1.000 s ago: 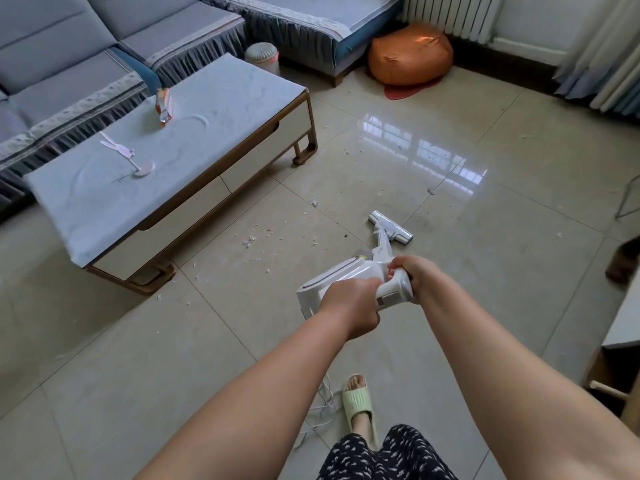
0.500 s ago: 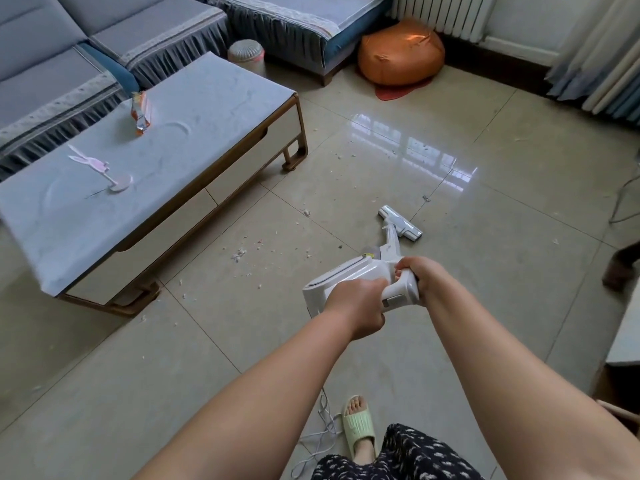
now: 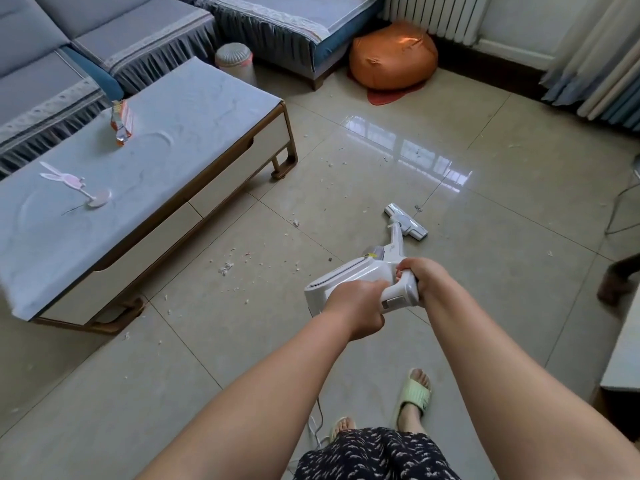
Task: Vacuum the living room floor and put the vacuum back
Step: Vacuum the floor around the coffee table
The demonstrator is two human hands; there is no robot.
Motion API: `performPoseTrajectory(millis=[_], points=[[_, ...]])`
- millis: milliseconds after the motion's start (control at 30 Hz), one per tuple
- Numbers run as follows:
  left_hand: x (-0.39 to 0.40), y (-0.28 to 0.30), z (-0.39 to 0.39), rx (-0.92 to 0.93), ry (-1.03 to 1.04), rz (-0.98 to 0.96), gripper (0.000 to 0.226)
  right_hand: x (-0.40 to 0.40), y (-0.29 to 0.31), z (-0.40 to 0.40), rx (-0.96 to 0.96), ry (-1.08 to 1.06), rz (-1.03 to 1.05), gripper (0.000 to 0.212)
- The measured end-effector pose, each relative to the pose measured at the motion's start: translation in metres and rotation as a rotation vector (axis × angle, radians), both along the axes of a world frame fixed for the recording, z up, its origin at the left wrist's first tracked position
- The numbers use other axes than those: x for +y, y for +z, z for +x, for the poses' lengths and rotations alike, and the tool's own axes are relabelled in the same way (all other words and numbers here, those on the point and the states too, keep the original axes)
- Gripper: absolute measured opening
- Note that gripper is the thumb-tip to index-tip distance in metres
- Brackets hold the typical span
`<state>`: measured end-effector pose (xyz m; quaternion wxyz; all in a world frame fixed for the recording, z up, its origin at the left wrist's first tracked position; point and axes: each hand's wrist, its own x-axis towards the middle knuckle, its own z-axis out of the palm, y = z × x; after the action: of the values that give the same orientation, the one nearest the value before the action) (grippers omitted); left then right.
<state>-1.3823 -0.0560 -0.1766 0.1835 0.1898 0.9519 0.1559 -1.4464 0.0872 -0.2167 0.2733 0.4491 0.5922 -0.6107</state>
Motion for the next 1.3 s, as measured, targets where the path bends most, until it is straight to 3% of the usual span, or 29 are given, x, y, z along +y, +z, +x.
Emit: performPoseTrajectory(millis=[333,633,1300], points=[[0.084,0.002,-0.067,-0.035,0.024,-0.001,0.024,0.081,0.003,-0.069,0.004,-0.038,-0.009,0.016],[0.149,0.008,-0.121,-0.017,0.024,-0.011,0.027,0.147,0.007,-0.122,-0.003,-0.013,-0.031,0.014],[0.216,0.005,-0.272,-0.025,-0.093,0.009,0.025,0.219,0.005,-0.256,-0.021,-0.109,-0.016,0.018]])
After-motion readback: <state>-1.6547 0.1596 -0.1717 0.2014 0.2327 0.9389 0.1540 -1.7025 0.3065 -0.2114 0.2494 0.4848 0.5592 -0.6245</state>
